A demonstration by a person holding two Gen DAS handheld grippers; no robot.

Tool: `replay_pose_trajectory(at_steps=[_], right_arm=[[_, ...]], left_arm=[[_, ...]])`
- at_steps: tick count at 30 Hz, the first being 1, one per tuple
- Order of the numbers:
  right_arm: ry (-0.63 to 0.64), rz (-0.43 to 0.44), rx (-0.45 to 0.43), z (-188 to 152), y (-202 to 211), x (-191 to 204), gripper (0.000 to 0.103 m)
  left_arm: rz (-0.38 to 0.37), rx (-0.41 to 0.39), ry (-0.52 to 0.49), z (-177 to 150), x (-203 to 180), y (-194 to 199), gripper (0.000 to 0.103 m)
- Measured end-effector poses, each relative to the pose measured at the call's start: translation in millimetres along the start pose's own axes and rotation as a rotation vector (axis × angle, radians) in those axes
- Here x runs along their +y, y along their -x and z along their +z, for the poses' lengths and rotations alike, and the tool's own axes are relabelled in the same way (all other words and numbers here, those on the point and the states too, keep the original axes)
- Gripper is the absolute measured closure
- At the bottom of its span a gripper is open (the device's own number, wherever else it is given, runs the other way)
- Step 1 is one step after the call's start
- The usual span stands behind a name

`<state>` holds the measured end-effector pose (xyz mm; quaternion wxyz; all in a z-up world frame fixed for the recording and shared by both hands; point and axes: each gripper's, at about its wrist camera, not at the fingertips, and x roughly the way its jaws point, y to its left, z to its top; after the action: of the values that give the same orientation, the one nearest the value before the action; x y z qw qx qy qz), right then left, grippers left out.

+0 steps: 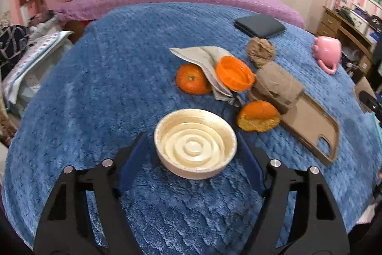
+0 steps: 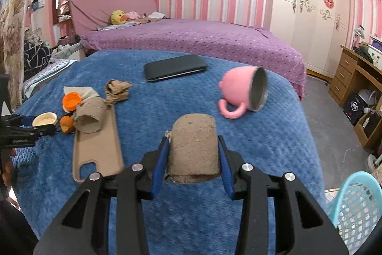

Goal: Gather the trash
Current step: 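Grasp the brown cardboard tube with the right tool while the left tool grasps the cream round lid, then carry the tube and lid over the basket and open the left tool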

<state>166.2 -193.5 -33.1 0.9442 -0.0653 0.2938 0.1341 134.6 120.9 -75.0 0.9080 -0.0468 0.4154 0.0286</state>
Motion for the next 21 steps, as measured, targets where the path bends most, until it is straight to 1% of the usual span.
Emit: replay_pose_trajectory(at_steps=[2,6,10,12,14,17,21], right_arm=[[-0.005,-0.012,0.005,-2.9,1.4,-7.2,0.063],[-0.007,-0.025,0.013,-6.9,2.2,-15.8,0.063],[-0.003,-0.031,0.018,-8.2,2.7,-21.5,0.063],[-0.006,-0.033,0.014,-7.2,3.5,-25.3,0.063],[-0.01,-0.034,0.01,-7.7,5.3,-28.8,0.063],[-0.018,-0.035,0.001,-7.6,9.7,-34.3,0.063],[-0.02,-0.051,-0.008,-9.3,17.0,-45.6,0.063]], left_arm=[[0.016,-0.006,-0.005,-0.2,3.0,1.8,0.029],[-0.007,-0.003,0.011,-2.2,13.3,2.1,0.029],[-0.018,-0.008,-0.024,-5.7,13.5,0.6,0.029],[-0.034,-0.006,-0.029,-6.6,13.0,-0.8,0.041],[-0.042,-0.01,-0.01,-5.3,15.7,0.2,0.043],[-0.066,-0.038,0.014,-1.6,16.8,5.9,0.043],[-0.053,-0.101,-0.002,6.0,4.1,22.3,0.043]])
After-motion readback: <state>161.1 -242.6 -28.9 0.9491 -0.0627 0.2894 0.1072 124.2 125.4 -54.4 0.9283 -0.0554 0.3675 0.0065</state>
